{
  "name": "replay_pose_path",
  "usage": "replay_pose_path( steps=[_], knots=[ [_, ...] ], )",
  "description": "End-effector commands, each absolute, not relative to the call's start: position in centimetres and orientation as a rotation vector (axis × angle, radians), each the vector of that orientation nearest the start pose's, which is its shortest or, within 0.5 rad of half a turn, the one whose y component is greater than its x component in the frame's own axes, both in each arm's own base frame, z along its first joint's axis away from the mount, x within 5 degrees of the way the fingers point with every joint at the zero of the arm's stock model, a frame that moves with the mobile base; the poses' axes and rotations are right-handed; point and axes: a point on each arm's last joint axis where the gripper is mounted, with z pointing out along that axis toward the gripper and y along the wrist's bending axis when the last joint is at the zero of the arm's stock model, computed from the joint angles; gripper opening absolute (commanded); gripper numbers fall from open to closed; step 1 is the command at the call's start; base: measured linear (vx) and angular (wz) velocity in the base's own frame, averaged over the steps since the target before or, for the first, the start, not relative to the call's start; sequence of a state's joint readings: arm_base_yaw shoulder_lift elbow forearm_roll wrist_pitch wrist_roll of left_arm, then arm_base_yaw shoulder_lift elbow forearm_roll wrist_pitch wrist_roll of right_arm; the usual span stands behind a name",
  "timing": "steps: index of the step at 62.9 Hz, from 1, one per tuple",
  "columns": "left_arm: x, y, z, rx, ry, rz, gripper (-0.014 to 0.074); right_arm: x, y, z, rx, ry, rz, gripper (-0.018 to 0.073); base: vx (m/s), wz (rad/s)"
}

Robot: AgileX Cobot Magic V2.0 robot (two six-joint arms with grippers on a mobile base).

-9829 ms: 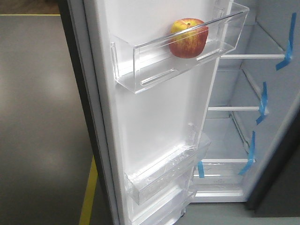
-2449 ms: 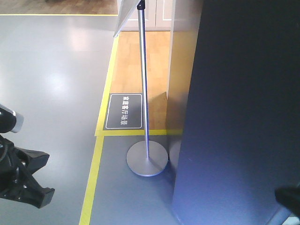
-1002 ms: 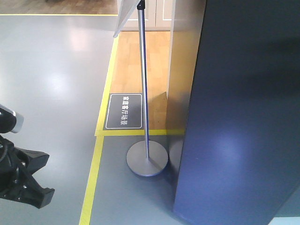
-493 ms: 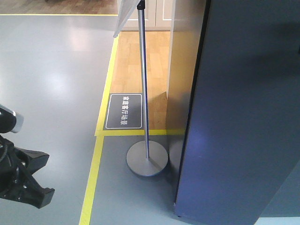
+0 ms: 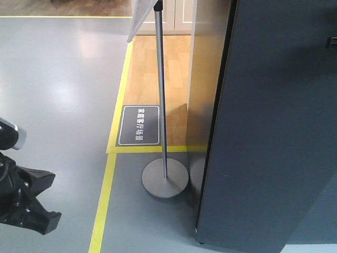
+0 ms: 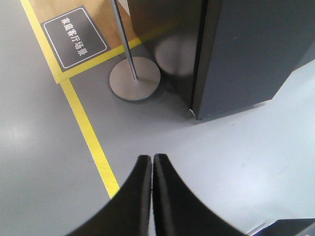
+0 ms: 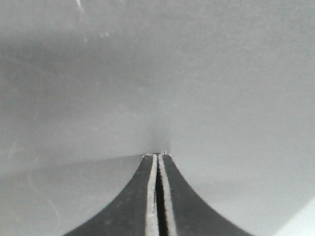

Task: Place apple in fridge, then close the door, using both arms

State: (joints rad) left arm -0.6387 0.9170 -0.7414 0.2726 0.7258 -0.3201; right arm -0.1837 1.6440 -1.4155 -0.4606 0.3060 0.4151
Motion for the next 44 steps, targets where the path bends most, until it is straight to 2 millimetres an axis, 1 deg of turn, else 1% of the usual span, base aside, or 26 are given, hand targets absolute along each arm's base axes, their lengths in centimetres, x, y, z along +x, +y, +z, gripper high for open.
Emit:
replay_pose_path(
  steps=[1,14,24,34,44],
  knots=[
    [14.9,-9.1,32.0,0.506,2.215,-0.192,-0.0006,39.9,-8.2,38.3,0.152,1.766,-0.236,-0.0003,0.0,0.0],
    [14.9,-9.1,32.0,0.506,2.215,-0.192,-0.0006,41.8,-8.5,38.3,0.174,1.745,-0.208,-0.0003,0.0,0.0],
    [14.9,-9.1,32.0,0.506,2.215,-0.192,-0.0006,42.6,-8.7,37.8,0.202,1.761,-0.193,-0.0003,0.0,0.0],
    [14.9,-9.1,32.0,0.506,2.215,-0.192,-0.0006,42.2,-8.6,37.9,0.241,1.788,-0.177,-0.0003,0.0,0.0],
    [14.9,-9.1,32.0,0.506,2.215,-0.192,-0.0006,41.0,-8.5,38.6,0.274,1.845,-0.182,-0.0003,0.0,0.0]
  ],
)
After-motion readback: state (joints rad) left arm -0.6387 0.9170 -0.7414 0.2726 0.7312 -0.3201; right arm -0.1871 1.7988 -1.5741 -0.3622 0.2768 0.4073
